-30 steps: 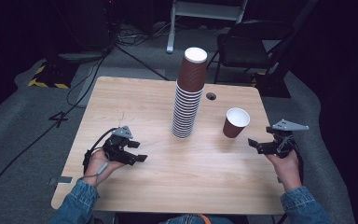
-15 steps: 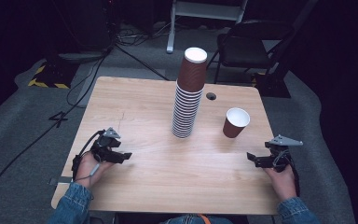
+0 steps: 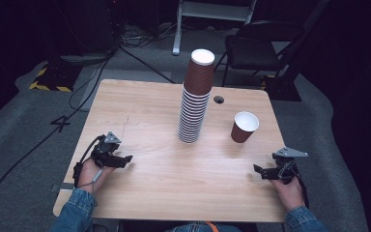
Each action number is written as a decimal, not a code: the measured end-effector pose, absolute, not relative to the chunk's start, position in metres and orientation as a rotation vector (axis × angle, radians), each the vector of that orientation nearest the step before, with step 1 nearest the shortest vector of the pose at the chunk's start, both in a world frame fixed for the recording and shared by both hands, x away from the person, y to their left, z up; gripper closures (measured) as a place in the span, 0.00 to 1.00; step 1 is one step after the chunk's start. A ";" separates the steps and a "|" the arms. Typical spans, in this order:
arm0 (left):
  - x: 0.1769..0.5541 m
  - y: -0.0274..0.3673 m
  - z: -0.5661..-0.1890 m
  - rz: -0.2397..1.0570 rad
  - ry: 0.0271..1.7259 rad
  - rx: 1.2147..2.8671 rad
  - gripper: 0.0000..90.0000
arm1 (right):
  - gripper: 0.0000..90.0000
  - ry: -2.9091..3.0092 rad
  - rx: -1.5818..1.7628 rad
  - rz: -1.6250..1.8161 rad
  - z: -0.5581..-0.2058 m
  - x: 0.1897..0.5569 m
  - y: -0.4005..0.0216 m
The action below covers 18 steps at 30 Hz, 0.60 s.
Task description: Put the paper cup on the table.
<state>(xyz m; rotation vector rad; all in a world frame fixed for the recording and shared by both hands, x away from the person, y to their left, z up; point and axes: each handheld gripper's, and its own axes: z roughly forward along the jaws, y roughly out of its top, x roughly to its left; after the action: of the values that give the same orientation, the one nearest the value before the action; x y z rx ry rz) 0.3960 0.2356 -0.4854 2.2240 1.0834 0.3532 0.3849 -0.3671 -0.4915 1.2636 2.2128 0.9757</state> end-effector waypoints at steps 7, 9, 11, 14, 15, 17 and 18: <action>0.400 0.231 -0.496 0.402 1.096 2.220 0.17 | 0.00 2.220 1.270 0.932 -0.496 0.385 -0.362; 0.402 0.230 -0.499 0.386 1.109 2.221 0.16 | 0.00 2.221 1.274 0.921 -0.498 0.385 -0.361; 0.403 0.230 -0.500 0.393 1.101 2.214 0.14 | 0.00 2.230 1.287 0.912 -0.499 0.387 -0.361; 0.407 0.230 -0.505 0.385 1.095 2.196 0.04 | 0.00 2.257 1.315 0.877 -0.503 0.389 -0.361; 0.407 0.230 -0.505 0.389 1.103 2.201 0.00 | 0.00 2.249 1.320 0.897 -0.504 0.389 -0.362; 0.408 0.230 -0.505 0.396 1.106 2.195 0.00 | 0.00 2.210 1.328 0.918 -0.506 0.390 -0.361; 0.408 0.230 -0.506 0.396 1.106 2.195 0.00 | 0.00 2.207 1.332 0.916 -0.506 0.389 -0.360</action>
<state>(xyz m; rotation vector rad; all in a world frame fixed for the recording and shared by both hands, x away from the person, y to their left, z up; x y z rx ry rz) 0.4079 0.2297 -0.5055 2.1950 1.1065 0.3963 0.3894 -0.3603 -0.5061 1.3320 2.2069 0.9159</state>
